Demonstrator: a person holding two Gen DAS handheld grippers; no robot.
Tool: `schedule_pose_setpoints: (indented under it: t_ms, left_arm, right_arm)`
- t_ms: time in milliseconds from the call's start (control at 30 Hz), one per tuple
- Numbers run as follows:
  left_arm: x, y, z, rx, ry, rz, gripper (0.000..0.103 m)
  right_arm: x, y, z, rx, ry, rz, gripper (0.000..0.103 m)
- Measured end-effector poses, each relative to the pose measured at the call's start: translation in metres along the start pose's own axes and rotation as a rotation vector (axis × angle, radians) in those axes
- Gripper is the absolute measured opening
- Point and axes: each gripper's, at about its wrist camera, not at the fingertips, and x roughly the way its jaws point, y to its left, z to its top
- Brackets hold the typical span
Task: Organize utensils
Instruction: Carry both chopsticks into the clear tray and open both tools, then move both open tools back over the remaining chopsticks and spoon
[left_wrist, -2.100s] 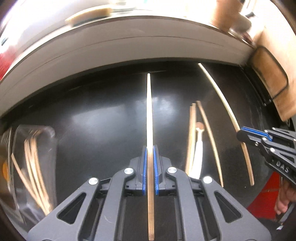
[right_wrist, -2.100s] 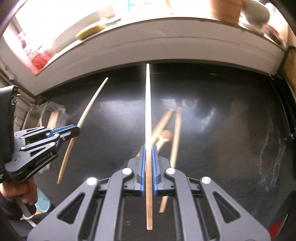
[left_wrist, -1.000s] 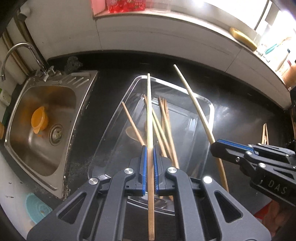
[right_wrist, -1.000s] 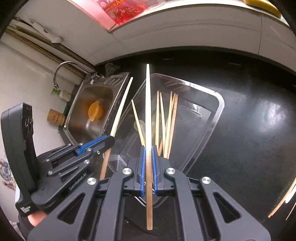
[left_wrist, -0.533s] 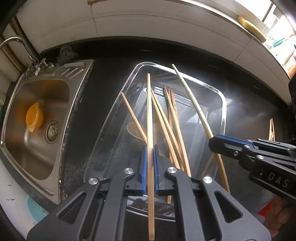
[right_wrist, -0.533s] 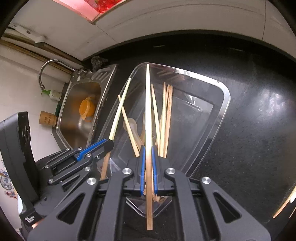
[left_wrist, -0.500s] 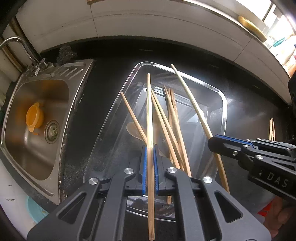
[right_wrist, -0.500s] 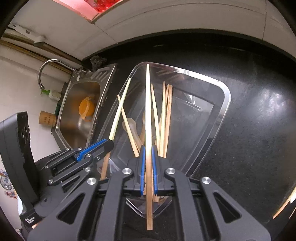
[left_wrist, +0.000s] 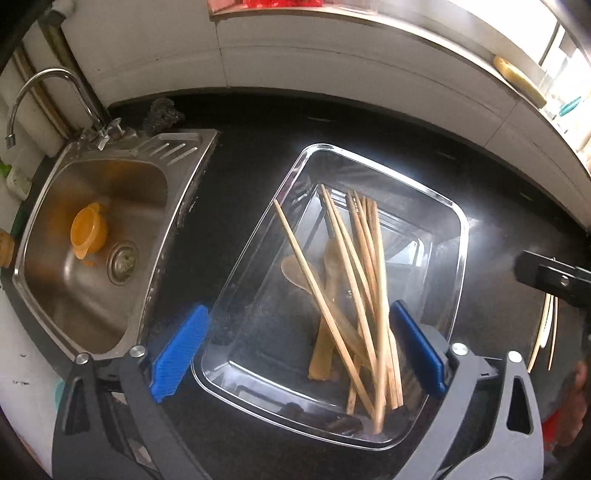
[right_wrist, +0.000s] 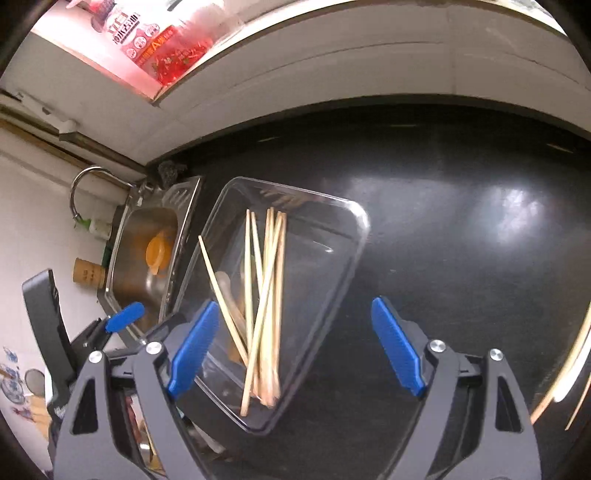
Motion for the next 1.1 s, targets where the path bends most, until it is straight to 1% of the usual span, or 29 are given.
schedule_pose_setpoints:
  t_ms: [133,233,333,467,500,667,700,767,900,1000,1067,1100]
  left_arm:
    - [-0.007,-0.012,-0.004,0.003,-0.019,-0.009,0.096]
    - [-0.011,-0.033,-0.008,0.023,-0.029,-0.012,0.096]
    - [-0.017,-0.063,-0.011,0.052,-0.042,-0.029,0.096]
    - [-0.023,-0.114,-0.02,0.124,-0.063,-0.061,0.096]
    - [-0.023,-0.133,-0.024,0.149,-0.064,-0.076,0.096]
    - [-0.013,-0.216,-0.058,0.273,-0.057,-0.152,0.096]
    - [-0.009,-0.235,-0.068,0.307,-0.052,-0.17,0.096]
    - [0.0,-0.267,-0.088,0.372,-0.04,-0.186,0.096]
    - [0.008,-0.308,-0.119,0.472,-0.024,-0.188,0.096]
    - [0.015,-0.326,-0.133,0.536,-0.016,-0.19,0.096]
    - [0.025,-0.332,-0.141,0.576,-0.004,-0.178,0.096]
    - [0.031,-0.336,-0.147,0.597,0.008,-0.186,0.096]
  right_arm:
    - [-0.018,-0.017,-0.01,-0.006,-0.024,-0.015,0.082]
    - [-0.032,-0.037,-0.018,0.008,-0.038,-0.021,0.082]
    - [-0.05,-0.061,-0.026,0.022,-0.059,-0.026,0.082]
    - [-0.081,-0.104,-0.04,0.037,-0.092,-0.061,0.082]
    - [-0.089,-0.118,-0.044,0.041,-0.1,-0.074,0.082]
    - [-0.134,-0.207,-0.08,0.108,-0.127,-0.169,0.082]
    - [-0.14,-0.219,-0.087,0.118,-0.129,-0.185,0.082]
    - [-0.156,-0.258,-0.109,0.15,-0.132,-0.226,0.082]
    - [-0.179,-0.313,-0.146,0.215,-0.129,-0.271,0.082]
    - [-0.186,-0.338,-0.167,0.223,-0.118,-0.302,0.082]
    - [-0.184,-0.345,-0.175,0.204,-0.094,-0.325,0.082]
    - [-0.181,-0.348,-0.181,0.189,-0.078,-0.34,0.082]
